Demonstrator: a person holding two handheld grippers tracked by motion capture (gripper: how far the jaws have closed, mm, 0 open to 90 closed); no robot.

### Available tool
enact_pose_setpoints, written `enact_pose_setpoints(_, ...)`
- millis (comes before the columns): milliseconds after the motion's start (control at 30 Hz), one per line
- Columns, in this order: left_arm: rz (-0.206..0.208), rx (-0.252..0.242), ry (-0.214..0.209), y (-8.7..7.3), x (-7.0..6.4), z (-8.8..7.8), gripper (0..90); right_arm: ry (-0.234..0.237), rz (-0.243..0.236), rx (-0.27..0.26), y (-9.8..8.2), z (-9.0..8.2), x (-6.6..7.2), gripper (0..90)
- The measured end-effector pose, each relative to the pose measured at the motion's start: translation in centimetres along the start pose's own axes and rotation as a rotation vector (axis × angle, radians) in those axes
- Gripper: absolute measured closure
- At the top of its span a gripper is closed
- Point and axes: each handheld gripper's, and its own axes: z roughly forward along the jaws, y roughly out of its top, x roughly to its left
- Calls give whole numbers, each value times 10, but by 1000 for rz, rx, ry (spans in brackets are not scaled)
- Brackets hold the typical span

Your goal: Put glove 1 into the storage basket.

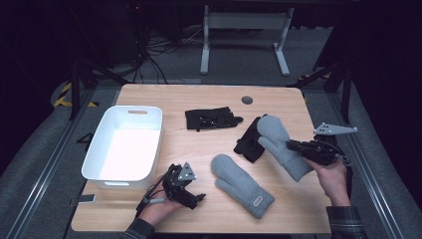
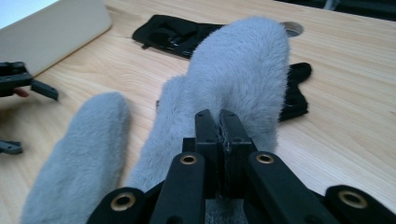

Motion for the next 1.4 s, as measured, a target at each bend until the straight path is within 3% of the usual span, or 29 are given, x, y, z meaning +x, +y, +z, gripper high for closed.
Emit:
enact_pose_setpoints(667, 1, 2, 0, 0, 0, 0, 0, 128, -87, 19, 0, 14, 55, 887)
enact_pose_setpoints(1400, 0, 0, 0, 0, 0, 0, 0, 243, -146, 101, -14, 39, 97, 887)
